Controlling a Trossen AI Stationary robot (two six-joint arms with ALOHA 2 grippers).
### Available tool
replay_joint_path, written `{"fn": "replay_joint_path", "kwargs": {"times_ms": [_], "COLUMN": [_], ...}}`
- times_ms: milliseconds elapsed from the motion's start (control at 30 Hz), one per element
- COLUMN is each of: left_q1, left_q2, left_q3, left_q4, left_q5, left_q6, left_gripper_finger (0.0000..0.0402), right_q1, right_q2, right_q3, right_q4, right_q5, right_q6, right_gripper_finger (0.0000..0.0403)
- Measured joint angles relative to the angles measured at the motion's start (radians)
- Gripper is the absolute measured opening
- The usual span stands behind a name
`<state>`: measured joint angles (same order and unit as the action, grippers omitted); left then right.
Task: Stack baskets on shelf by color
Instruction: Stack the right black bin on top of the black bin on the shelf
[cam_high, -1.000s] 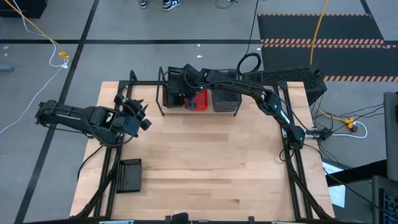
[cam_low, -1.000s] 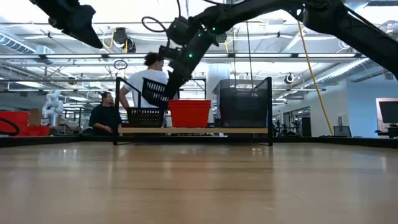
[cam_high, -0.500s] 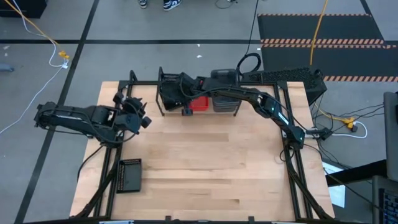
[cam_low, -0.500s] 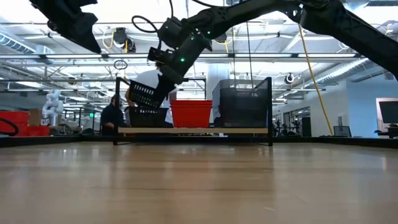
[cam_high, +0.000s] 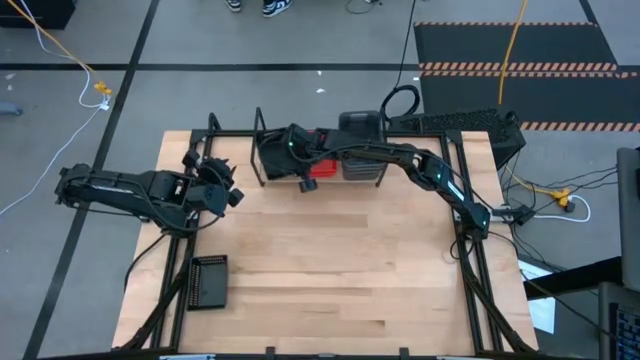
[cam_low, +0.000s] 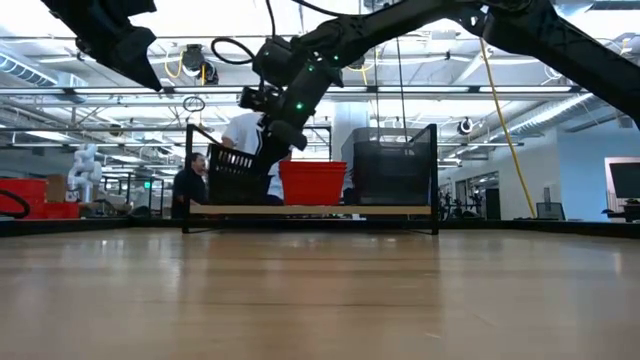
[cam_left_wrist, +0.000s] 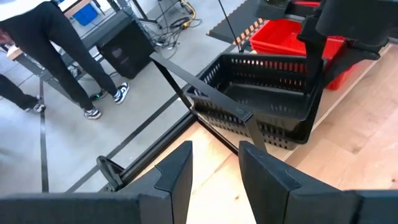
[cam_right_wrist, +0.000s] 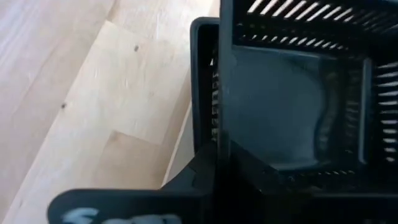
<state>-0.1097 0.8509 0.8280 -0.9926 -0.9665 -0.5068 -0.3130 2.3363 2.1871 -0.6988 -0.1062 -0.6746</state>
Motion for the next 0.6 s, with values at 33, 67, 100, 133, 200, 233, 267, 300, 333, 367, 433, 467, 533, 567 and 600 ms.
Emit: {"fn": "replay_joint_path", "kwargs": {"times_ms": [33, 67, 100, 133, 200, 233, 267, 300, 333, 367, 433, 467, 533, 567, 600], "left_q1": [0.000, 0.000, 0.000, 0.000, 0.000, 0.000, 0.000, 0.000, 0.000, 0.000, 0.000, 0.000, 0.000, 0.000, 0.000], "left_q2": [0.000, 0.000, 0.000, 0.000, 0.000, 0.000, 0.000, 0.000, 0.000, 0.000, 0.000, 0.000, 0.000, 0.000, 0.000], "left_q3": [0.000, 0.000, 0.000, 0.000, 0.000, 0.000, 0.000, 0.000, 0.000, 0.000, 0.000, 0.000, 0.000, 0.000, 0.000], "left_q4": [0.000, 0.000, -0.001, -0.001, -0.001, -0.001, -0.001, -0.001, -0.002, -0.004, -0.006, -0.006, -0.007, -0.007, -0.008], "left_q5": [0.000, 0.000, 0.000, 0.000, 0.000, 0.000, 0.000, 0.000, 0.000, 0.000, 0.003, 0.005, 0.006, 0.006, 0.006], "left_q6": [0.000, 0.000, 0.000, 0.000, 0.000, 0.000, 0.000, 0.000, 0.000, 0.000, 0.000, 0.000, 0.000, 0.000, 0.000], "left_gripper_finger": [0.0133, 0.0133, 0.0134, 0.0134, 0.0134, 0.0134, 0.0134, 0.0133, 0.0134, 0.0134, 0.0134, 0.0134, 0.0133, 0.0134, 0.0134], "right_q1": [0.000, 0.000, 0.000, 0.000, 0.002, 0.003, 0.003, 0.003, 0.003, 0.003, 0.003, 0.003, 0.003, 0.003, 0.004], "right_q2": [-0.001, -0.001, -0.003, -0.009, -0.018, -0.024, -0.030, -0.038, -0.044, -0.051, -0.065, -0.072, -0.077, -0.077, -0.077], "right_q3": [-0.001, -0.001, -0.001, -0.002, -0.002, -0.002, -0.002, -0.002, -0.002, -0.002, -0.002, -0.002, -0.002, -0.001, -0.005], "right_q4": [-0.003, -0.001, -0.001, -0.002, 0.000, 0.003, 0.004, 0.004, 0.004, 0.005, 0.005, 0.007, 0.006, 0.004, 0.001], "right_q5": [0.001, 0.001, 0.001, 0.001, 0.000, 0.000, 0.000, 0.000, -0.001, -0.003, -0.003, -0.005, -0.035, -0.053, -0.056], "right_q6": [0.001, 0.002, 0.005, 0.011, 0.027, 0.035, 0.042, 0.052, 0.058, 0.061, 0.066, 0.073, 0.084, 0.085, 0.082], "right_gripper_finger": [0.0027, 0.0030, 0.0033, 0.0037, 0.0048, 0.0055, 0.0063, 0.0072, 0.0081, 0.0090, 0.0111, 0.0120, 0.0138, 0.0146, 0.0152]}}
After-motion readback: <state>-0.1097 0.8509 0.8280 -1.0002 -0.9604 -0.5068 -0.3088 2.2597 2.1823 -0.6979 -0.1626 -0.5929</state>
